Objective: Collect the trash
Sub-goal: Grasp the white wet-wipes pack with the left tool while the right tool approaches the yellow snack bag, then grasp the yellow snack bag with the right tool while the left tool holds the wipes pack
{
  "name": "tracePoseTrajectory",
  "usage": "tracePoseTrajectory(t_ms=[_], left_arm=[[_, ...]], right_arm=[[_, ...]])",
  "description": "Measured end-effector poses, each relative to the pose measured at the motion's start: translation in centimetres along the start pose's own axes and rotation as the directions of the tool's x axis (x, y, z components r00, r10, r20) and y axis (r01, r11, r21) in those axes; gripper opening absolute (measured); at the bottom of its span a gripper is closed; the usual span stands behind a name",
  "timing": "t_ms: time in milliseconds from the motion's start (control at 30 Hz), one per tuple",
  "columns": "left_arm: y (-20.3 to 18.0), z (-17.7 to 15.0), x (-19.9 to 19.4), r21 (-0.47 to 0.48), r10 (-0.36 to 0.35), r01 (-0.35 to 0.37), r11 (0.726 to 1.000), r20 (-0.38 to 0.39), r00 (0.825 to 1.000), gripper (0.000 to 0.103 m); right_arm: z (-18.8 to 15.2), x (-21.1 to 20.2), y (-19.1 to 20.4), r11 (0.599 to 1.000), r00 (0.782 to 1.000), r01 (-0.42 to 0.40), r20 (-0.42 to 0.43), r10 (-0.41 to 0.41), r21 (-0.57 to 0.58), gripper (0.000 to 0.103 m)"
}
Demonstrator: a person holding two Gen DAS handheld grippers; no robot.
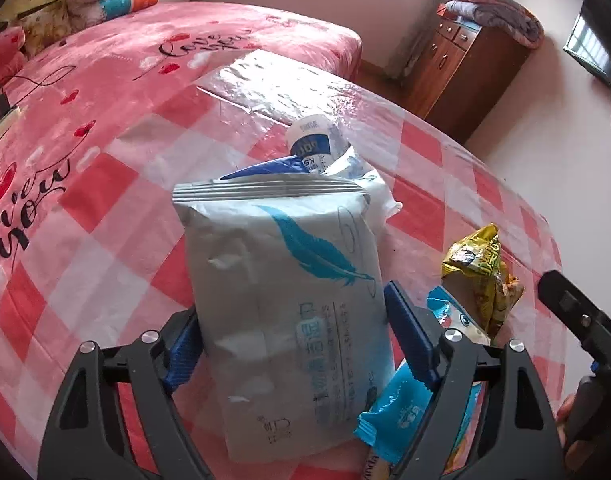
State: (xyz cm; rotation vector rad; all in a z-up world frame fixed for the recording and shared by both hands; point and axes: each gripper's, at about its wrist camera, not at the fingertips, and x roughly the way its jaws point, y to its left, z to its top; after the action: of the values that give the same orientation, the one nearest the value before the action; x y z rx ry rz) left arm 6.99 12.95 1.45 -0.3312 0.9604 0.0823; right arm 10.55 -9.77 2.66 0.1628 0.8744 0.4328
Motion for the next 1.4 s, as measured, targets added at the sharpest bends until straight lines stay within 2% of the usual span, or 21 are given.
tracePoseTrajectory(t_ms=[33,100,267,400,533,600,667,1000,1400], left_arm=[[0.1,-0.2,-0.2,0.008,-0.003,0.003,1.000,0.009,1.000,0.074],[0.2,-0.4,-0.4,0.011,-0.007,0.007,1.000,0.015,1.000,0.072],[1.0,-1.2,-1.0,0.001,-0.034,0.034,0.999,0.017,0.999,0.069],[1.6,-2.1,-1.7,-0.002,-0.049,0.049,0.999,0.013,0.999,0.068],[2.2,-3.2,-2.5,-0.004,-0.065,0.065,0.998,0.010,0.998,0.068],[2.7,-3.7,-2.9,-0.015,-0.080,0.080,0.997,0.009,0.997,0.068],[3.2,-4.2,-3.3,-0.021,-0.088,0.088,0.996,0.010,0.996,0.068],[5.3,-6.0,-5.2,-0.029,-0.132,0.133,0.991,0.038,0.991,0.068],[7.4,-8.2,-7.1,-0.031,-0.143,0.145,0.989,0.042,0.989,0.068]], right_arm=[[0.0,0.4,0.0,1.000,1.000,0.027,-0.005,-0.027,-0.015,0.094],[0.0,1.1,-0.4,0.998,0.998,0.062,-0.020,-0.062,-0.016,0.094],[-0.6,2.9,-1.3,1.000,0.998,0.025,-0.054,-0.025,0.014,0.094],[-1.1,3.8,-0.6,0.999,0.997,0.041,-0.066,-0.043,-0.035,0.095],[-1.6,4.3,0.6,0.989,0.994,0.089,-0.058,-0.096,-0.120,0.094],[-2.0,4.2,1.0,0.982,0.992,0.115,-0.037,-0.121,-0.149,0.080],[-2.3,4.0,1.2,0.978,0.990,0.134,-0.024,-0.140,-0.162,0.072],[-4.3,1.9,1.4,0.983,0.993,0.120,0.003,-0.121,-0.140,0.062],[-8.4,-2.0,0.9,0.995,0.994,0.103,0.032,-0.103,-0.005,0.057]])
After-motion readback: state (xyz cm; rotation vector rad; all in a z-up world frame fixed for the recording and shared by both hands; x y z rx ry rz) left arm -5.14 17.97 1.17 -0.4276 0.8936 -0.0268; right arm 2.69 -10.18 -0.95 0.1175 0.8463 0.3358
